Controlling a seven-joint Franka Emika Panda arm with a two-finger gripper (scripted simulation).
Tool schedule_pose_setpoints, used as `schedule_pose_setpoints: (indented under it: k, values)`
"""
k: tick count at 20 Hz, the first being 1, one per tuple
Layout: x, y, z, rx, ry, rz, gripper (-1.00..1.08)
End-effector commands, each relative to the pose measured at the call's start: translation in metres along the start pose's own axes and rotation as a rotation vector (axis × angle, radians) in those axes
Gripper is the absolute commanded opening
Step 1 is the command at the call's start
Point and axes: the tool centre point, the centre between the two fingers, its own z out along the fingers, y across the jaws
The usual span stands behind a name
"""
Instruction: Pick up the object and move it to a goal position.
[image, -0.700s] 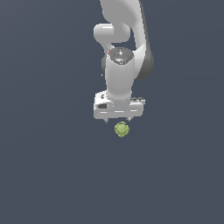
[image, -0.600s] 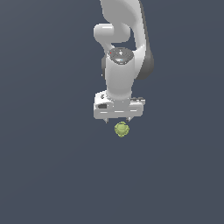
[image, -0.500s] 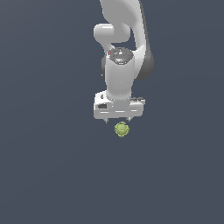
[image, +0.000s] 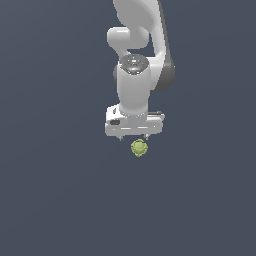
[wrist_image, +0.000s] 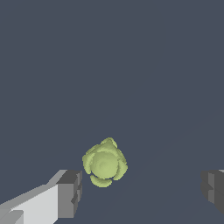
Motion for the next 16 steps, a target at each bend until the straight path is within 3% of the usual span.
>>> schedule_pose_setpoints:
  k: [1,9,16]
  values:
    - [0.000,-0.001,0.001,0.000,-0.001,-0.005,1.00]
    - [-0.006,-0.005,0.017,-0.007,-0.010,-0.095,1.00]
    - [-0.019,-0.015,0.046,-0.016,-0.028,-0.267,1.00]
